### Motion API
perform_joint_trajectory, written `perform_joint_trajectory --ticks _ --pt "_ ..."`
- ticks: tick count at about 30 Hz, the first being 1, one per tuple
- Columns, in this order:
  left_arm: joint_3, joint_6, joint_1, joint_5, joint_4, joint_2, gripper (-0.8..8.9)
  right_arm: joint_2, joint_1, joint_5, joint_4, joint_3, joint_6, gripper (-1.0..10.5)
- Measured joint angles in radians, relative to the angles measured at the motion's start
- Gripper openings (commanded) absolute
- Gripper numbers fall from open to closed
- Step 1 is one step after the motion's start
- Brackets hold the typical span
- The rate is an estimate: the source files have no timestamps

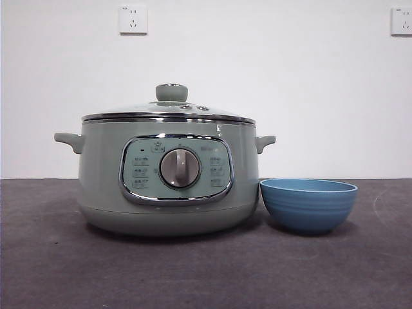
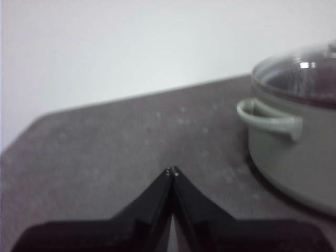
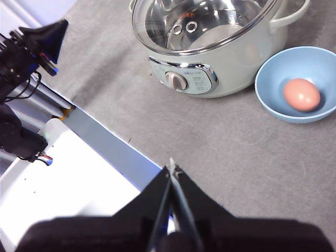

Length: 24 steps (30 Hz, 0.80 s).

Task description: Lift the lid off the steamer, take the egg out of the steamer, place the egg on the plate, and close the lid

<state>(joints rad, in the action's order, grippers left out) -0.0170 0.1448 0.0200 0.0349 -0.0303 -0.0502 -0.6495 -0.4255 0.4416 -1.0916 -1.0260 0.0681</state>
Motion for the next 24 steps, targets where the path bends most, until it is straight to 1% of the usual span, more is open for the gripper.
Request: perform_joint_trajectory --ticks 4,7,24 --pt "0.0 -0.008 -0.001 -0.002 -0.112 0.041 -0.03 0.0 0.0 0.0 0.0 0.0 0.0 0.0" --pt "0.0 -0.011 -0.007 -0.003 -0.155 0.045 -0.03 0.0 0.0 0.0 0.0 0.0 0.0 0.0" --pt "0.0 -0.026 -0.007 -0.003 -0.154 0.045 -0.03 0.0 0.0 0.0 0.0 0.0 0.0 0.0"
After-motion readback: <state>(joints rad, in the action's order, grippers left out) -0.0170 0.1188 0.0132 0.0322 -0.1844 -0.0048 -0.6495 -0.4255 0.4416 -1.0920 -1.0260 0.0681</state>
